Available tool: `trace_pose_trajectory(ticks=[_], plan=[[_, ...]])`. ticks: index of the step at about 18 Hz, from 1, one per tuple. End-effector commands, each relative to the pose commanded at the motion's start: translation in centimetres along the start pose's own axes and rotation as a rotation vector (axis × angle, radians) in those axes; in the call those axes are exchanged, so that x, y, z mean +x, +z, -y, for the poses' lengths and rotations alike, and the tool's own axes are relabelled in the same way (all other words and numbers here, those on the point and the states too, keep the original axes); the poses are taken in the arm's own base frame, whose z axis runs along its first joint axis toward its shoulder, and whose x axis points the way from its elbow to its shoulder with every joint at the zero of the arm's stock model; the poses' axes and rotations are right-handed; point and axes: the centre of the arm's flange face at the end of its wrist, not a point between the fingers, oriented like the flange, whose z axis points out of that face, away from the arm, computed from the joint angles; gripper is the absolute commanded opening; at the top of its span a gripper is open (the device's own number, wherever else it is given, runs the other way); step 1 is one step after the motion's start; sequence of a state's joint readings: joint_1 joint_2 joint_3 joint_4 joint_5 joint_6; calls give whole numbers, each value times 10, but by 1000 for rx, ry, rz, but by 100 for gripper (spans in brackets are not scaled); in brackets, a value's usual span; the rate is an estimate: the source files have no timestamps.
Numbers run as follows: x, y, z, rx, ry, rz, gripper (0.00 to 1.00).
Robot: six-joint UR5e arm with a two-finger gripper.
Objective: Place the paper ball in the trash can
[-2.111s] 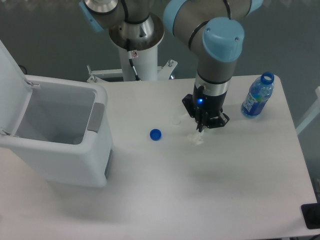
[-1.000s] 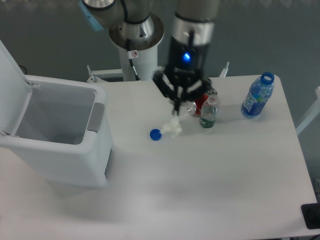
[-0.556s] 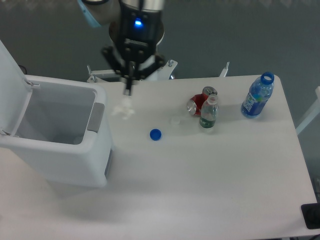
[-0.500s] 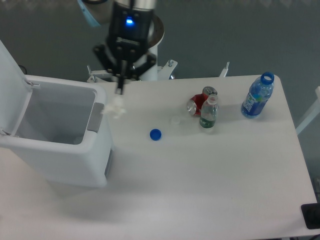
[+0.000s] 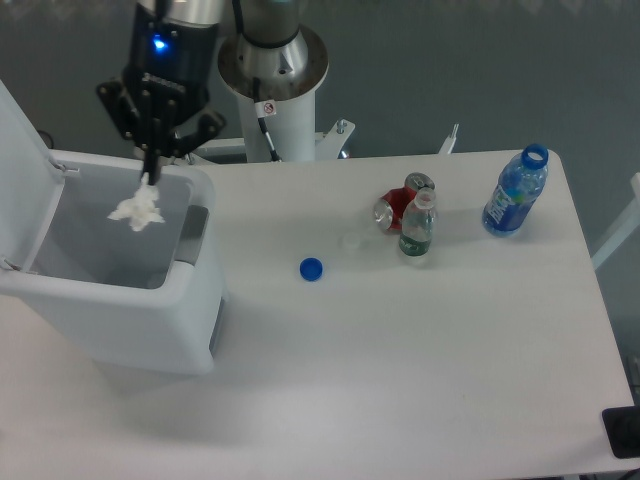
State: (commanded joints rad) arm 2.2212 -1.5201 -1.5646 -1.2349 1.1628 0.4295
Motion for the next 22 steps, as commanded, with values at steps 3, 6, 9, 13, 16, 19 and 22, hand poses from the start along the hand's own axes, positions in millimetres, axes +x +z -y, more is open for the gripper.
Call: trace_pose_trajectory(ticks=[3, 6, 9, 13, 16, 19, 22], plan=[[1, 1, 4, 27, 26, 10, 66], [1, 2, 6, 50, 38, 20, 79], [0, 1, 7, 53, 50, 24, 95], [-8, -1, 7, 54, 56, 33, 100], [-38, -9, 1, 51, 104, 79, 100], [-55, -16, -3, 53, 84, 104, 100], [-69, -21, -8, 37, 63, 145, 100]])
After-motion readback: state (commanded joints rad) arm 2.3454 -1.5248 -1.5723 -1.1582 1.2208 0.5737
